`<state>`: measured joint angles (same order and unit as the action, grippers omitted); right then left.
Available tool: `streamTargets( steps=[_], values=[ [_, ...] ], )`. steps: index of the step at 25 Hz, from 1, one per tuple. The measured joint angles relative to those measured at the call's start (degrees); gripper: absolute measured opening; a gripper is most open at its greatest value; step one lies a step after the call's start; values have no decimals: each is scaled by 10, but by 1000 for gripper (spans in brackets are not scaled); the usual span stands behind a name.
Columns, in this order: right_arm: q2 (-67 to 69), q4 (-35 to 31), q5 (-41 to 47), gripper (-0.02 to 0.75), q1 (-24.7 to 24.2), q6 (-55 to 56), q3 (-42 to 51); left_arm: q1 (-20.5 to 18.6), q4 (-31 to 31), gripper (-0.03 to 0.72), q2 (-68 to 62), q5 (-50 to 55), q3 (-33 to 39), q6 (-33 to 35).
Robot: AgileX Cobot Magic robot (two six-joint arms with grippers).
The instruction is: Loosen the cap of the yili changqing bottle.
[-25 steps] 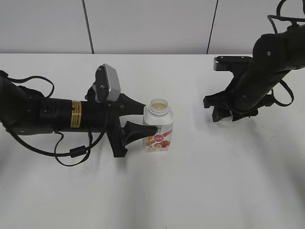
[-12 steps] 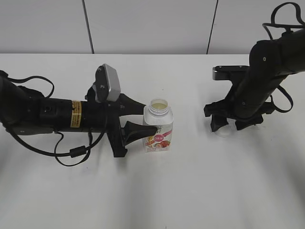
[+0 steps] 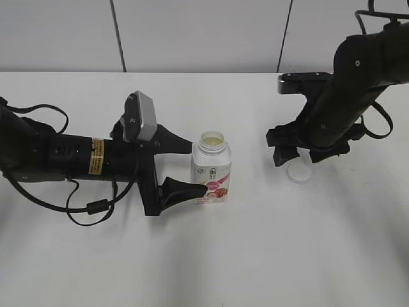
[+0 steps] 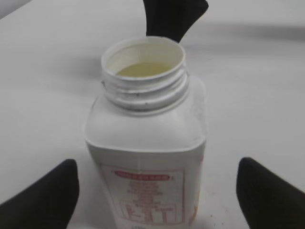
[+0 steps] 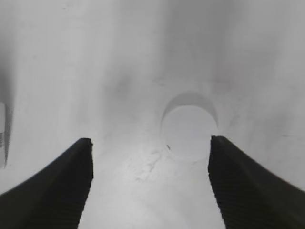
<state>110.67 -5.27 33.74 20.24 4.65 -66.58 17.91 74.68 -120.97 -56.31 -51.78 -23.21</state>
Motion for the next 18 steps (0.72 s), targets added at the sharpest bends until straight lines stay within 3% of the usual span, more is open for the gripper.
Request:
streamTargets(
  steps=[10, 18],
  values=[
    [-42, 2, 17, 591, 30, -4, -1, -54, 61, 607, 52, -3, 0, -59],
    [-115, 50, 27, 591, 30, -5, -1, -82, 88, 594, 157, 37, 0, -121]
  ],
)
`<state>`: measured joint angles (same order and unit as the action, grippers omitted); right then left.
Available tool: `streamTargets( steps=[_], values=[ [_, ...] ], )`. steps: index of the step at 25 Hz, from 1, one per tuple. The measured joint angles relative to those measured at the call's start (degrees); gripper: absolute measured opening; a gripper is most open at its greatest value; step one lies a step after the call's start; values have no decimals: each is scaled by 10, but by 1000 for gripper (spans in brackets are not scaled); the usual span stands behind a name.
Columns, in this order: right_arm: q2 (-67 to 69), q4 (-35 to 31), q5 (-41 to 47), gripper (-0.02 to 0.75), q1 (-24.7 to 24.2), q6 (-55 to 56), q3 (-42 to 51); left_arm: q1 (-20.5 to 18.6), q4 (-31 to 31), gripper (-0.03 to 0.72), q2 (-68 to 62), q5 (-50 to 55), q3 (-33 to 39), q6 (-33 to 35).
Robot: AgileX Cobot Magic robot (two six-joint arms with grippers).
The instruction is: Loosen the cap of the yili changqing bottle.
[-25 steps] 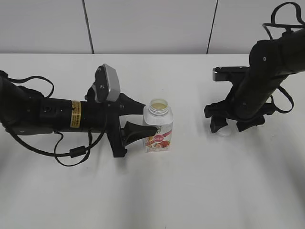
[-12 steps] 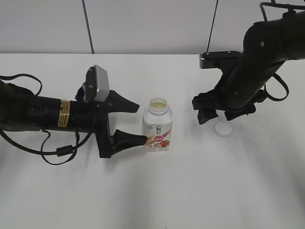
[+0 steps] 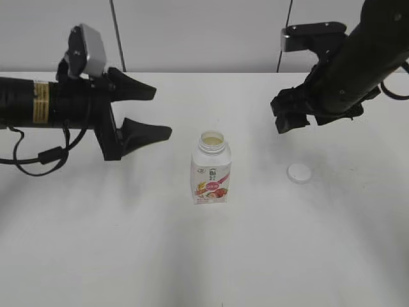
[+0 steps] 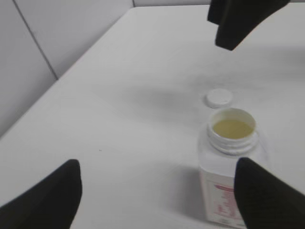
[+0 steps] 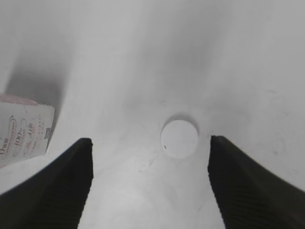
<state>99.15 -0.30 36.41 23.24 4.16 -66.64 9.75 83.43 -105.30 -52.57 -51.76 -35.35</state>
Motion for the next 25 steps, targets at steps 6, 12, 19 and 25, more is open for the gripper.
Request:
streamTargets(
  steps=[6, 12, 19, 25],
  values=[
    [-48, 58, 0, 591, 0, 0, 0, 0, -40, 594, 101, 133, 0, -2],
    [-76, 113, 4, 591, -28, 13, 0, 0, -45, 589, 166, 269, 0, -50],
    [-96, 137, 40, 591, -68, 16, -17, 0, -70, 589, 215, 478, 0, -88],
    [-97, 150, 101, 591, -91, 16, -53, 0, -177, 587, 254, 659, 0, -78]
  ],
)
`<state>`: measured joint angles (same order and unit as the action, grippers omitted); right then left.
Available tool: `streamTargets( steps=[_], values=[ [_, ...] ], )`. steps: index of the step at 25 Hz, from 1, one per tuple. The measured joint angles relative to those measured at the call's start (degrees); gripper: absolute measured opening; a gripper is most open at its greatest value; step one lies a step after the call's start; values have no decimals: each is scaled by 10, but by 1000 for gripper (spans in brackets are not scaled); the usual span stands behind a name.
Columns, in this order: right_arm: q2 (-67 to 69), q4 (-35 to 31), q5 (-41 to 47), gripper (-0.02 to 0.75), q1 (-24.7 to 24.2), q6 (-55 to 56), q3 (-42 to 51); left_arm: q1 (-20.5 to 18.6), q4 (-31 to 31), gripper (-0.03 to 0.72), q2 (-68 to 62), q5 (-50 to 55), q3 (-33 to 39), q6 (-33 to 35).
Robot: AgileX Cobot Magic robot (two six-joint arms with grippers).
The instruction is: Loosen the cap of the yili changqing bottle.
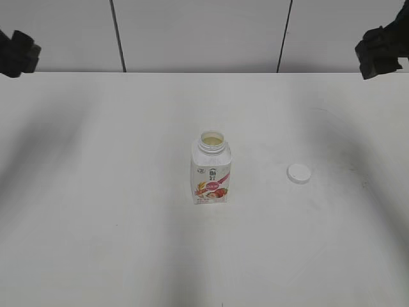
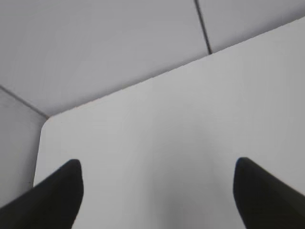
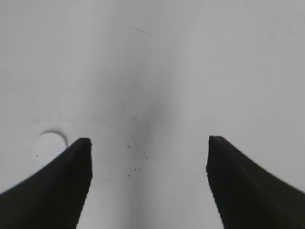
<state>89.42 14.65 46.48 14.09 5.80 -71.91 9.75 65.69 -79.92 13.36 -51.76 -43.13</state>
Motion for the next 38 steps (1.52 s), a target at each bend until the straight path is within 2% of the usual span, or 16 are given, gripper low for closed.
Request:
streamTargets(
  steps=[2, 6, 9, 11, 14, 18, 21, 26, 31, 38],
  values=[
    [0, 4, 23, 591, -5, 0, -11, 0, -97, 587, 16, 47, 0, 70],
    [-1, 19, 59, 591, -6, 1, -23, 0, -313, 587, 38, 149, 0, 281],
    [-4, 18, 80, 591, -6, 1, -25, 0, -409, 587, 44, 226, 0, 357],
    [-9, 15, 106, 591, -6, 1, -26, 0, -445, 587, 51, 284, 0, 380],
    [-19, -9, 141, 591, -6, -9, -27, 0, -483, 587, 61, 355, 0, 393],
    [-45, -73, 172, 591, -6, -43, -27, 0, -526, 586, 90, 424, 0, 393],
    [-73, -116, 193, 591, -6, -66, -27, 0, -544, 586, 125, 454, 1, 393],
    [-139, -147, 208, 591, -6, -83, -11, 0, -581, 586, 197, 497, 6, 393],
    [-231, -147, 204, 591, -6, -101, 63, 0, -622, 586, 287, 515, 6, 394],
    [-378, -147, 175, 591, -6, -105, 209, 0, -638, 586, 407, 549, 6, 407]
  ],
)
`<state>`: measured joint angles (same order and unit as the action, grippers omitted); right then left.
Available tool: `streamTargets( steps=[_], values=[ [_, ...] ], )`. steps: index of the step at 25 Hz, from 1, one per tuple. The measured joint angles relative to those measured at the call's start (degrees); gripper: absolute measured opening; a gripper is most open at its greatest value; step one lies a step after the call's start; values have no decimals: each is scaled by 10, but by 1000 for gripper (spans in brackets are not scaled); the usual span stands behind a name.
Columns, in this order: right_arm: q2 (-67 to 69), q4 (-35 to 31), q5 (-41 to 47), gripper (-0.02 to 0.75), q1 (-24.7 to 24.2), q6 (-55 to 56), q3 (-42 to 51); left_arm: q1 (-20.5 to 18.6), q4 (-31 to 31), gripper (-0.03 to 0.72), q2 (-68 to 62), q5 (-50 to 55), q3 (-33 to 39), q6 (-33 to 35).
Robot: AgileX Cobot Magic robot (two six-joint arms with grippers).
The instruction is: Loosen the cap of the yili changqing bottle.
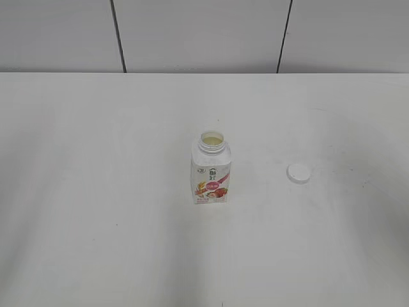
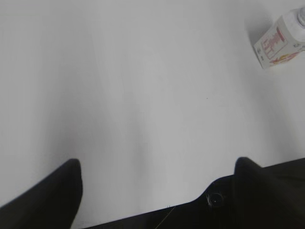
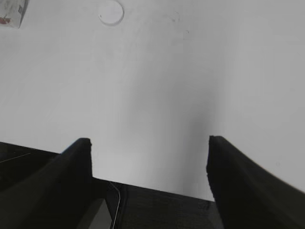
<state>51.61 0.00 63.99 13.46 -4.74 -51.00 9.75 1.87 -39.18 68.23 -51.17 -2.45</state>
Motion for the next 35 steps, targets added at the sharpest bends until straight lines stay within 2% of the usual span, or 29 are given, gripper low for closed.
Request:
streamTargets(
  steps=[9, 18, 26, 29, 35],
  values=[
    [-196, 0, -7, 591, 0, 0, 147, 0, -13, 586, 107, 16, 0, 4],
    [-360, 0, 6, 591, 0, -1, 203, 0, -23, 586, 181, 17, 8, 11],
    [-506, 0, -7, 586, 0, -1, 215, 0, -48, 586, 279, 18, 123, 14],
    [-521, 6, -9, 576, 0, 2, 216, 0, -58, 586, 319, 19, 161, 17],
    [-521, 12, -11, 573, 0, 10, 216, 0, -86, 586, 395, 11, 184, 87]
  ],
)
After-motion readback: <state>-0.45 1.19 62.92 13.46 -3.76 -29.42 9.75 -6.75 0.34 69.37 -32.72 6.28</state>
